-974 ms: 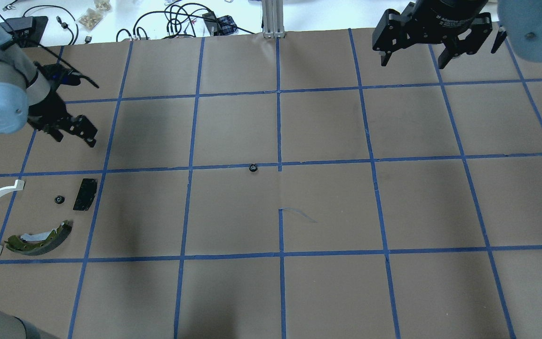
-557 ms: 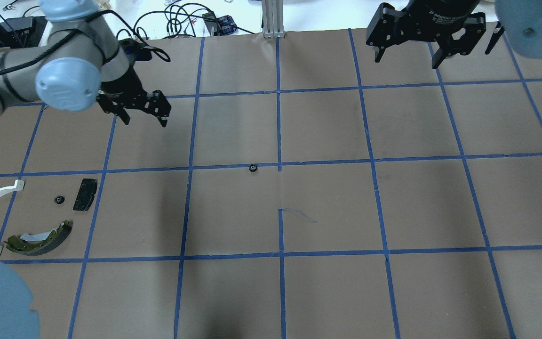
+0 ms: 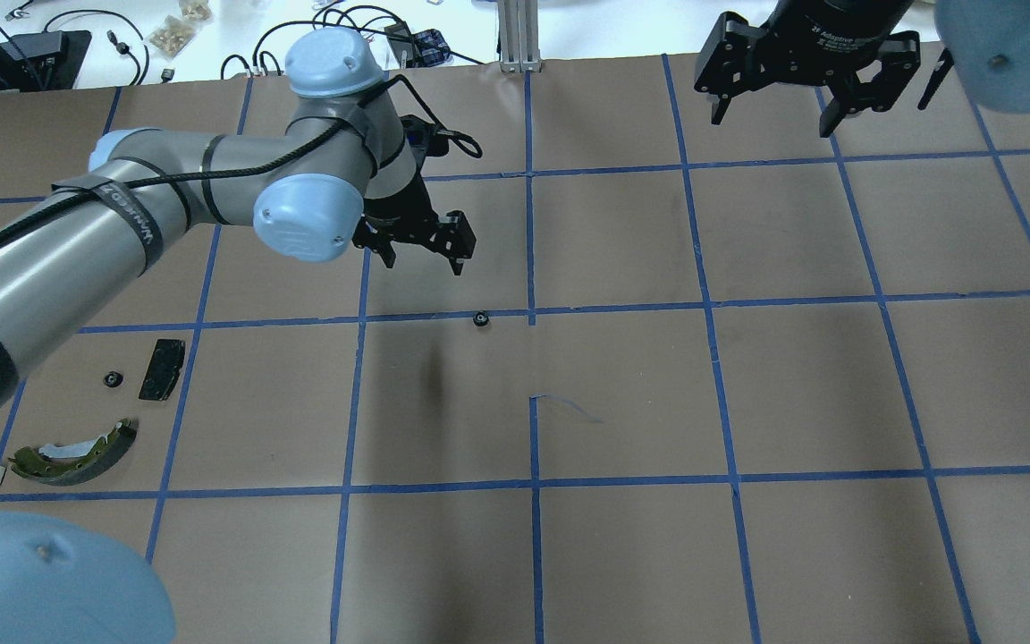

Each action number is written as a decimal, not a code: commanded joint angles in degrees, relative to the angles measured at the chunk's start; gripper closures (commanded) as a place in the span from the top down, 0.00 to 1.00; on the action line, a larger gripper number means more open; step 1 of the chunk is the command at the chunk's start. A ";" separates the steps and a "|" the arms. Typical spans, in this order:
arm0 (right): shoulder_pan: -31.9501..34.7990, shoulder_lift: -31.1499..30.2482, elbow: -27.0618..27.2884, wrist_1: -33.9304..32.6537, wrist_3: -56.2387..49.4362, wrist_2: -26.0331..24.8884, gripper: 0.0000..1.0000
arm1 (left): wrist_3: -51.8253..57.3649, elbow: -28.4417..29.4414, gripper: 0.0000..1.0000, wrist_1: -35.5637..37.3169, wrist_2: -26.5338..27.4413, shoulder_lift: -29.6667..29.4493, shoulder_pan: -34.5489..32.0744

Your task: Place bearing gear from tray to pile

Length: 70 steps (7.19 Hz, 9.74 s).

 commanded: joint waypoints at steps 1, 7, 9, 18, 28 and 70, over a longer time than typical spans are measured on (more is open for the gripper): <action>0.00 -0.09 0.10 0.00 0.00 0.01 1.00 | -0.25 -0.24 1.00 2.78 0.29 -2.83 -3.89; 0.00 -0.09 0.37 0.00 0.00 0.10 1.00 | -0.25 -5.60 0.94 12.99 -0.41 -7.32 -4.07; 0.00 -0.18 0.37 0.00 0.00 0.53 1.00 | -0.25 -5.60 0.82 12.99 -0.41 -7.23 -4.16; 0.00 0.00 0.28 -0.26 0.00 0.80 1.00 | 0.45 -1.05 0.00 2.84 0.46 -2.41 -1.02; 0.00 0.00 0.37 -0.08 0.00 0.71 1.00 | 51.16 0.74 0.00 -14.26 3.81 0.59 46.80; 0.00 -0.18 0.46 0.09 -0.88 0.62 1.00 | -4.03 8.46 1.00 -31.05 2.23 21.59 9.73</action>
